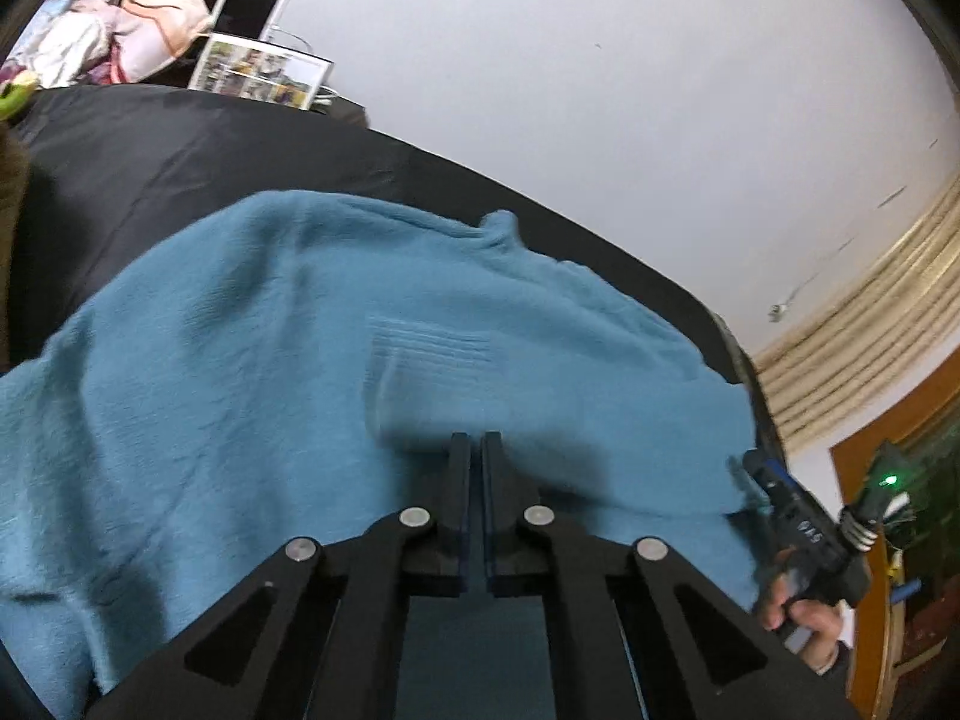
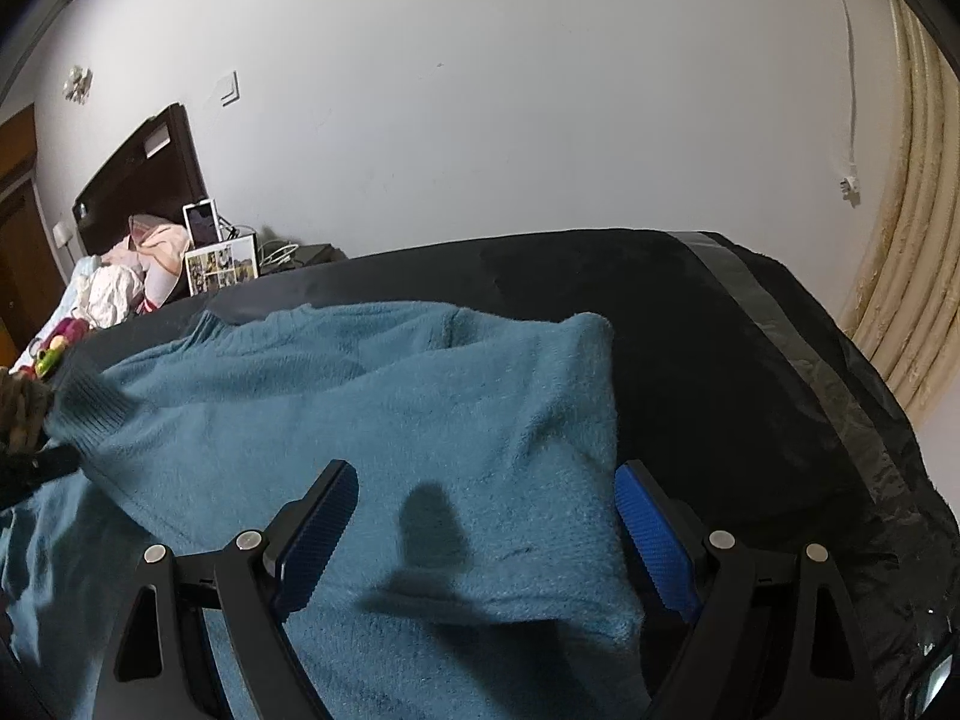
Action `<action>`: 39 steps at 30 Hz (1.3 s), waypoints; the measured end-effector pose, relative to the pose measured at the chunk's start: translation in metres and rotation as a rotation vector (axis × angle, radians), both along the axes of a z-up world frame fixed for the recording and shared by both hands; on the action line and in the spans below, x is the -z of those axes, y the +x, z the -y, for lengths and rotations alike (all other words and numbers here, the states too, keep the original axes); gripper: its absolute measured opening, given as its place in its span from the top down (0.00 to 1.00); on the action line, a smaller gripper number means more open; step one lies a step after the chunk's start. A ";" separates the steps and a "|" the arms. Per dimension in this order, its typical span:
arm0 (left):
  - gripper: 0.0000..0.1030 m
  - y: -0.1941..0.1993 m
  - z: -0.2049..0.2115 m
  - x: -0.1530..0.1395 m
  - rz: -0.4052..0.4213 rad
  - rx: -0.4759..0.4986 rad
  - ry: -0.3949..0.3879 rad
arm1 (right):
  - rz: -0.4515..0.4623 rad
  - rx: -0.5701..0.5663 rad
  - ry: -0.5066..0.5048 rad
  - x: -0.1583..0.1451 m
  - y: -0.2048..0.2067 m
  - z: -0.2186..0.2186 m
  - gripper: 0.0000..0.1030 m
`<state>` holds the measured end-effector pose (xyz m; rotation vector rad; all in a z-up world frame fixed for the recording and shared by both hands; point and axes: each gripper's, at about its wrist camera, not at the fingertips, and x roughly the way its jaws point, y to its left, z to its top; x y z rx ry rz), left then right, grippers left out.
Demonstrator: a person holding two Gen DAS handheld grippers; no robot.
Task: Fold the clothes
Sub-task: 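Grasp the sweater sleeve cuff with the left gripper and fold it across the body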
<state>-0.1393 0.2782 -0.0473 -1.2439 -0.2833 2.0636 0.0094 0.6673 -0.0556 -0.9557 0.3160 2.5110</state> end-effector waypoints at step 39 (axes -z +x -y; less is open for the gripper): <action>0.93 0.024 -0.032 -0.006 -0.191 0.074 -0.196 | 0.044 -0.090 0.228 -0.005 -0.008 0.046 0.13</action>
